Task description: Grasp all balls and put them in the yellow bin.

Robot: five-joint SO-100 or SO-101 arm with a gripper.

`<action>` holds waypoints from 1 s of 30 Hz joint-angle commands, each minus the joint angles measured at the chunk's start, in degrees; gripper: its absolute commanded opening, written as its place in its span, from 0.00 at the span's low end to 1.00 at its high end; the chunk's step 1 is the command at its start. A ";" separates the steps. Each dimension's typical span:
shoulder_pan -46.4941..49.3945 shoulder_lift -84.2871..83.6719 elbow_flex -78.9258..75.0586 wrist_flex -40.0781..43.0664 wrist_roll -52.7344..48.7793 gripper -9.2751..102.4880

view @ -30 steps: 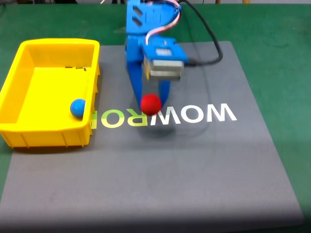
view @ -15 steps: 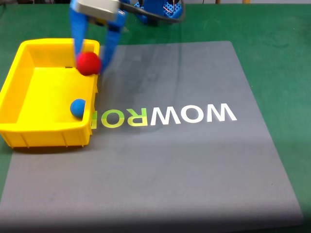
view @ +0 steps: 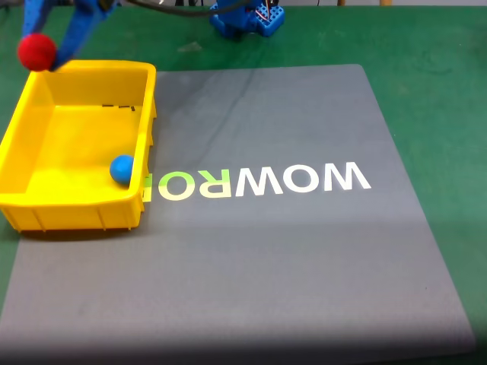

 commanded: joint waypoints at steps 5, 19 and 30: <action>1.76 3.78 -3.25 1.14 0.18 0.15; 0.53 4.22 -2.90 2.20 0.79 0.46; -1.76 5.54 -2.99 2.37 0.97 0.46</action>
